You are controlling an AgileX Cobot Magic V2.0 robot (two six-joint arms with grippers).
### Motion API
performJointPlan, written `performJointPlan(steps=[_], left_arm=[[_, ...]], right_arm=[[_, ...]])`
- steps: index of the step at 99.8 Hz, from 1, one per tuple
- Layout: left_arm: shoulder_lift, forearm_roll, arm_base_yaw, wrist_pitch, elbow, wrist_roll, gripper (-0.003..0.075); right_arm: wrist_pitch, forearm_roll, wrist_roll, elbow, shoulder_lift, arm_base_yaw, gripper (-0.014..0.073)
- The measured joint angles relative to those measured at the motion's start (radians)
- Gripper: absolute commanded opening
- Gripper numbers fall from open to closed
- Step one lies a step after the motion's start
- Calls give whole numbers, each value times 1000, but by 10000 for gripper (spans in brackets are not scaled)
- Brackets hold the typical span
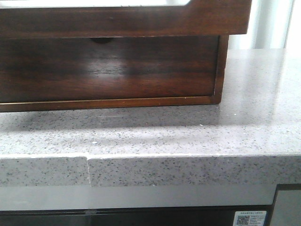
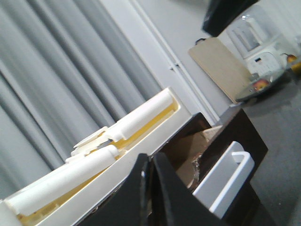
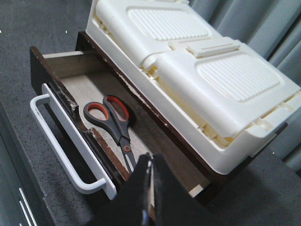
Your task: Put scissors in drawer with both arms
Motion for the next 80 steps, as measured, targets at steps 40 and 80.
performJointPlan(steps=[40, 80], left_arm=[[-136, -104, 0, 107, 145, -38, -22], [-148, -272, 0, 350, 240, -38, -22]], right_arm=[[-212, 0, 13, 429, -431, 0, -60], [-300, 1, 93, 804, -696, 0, -60]])
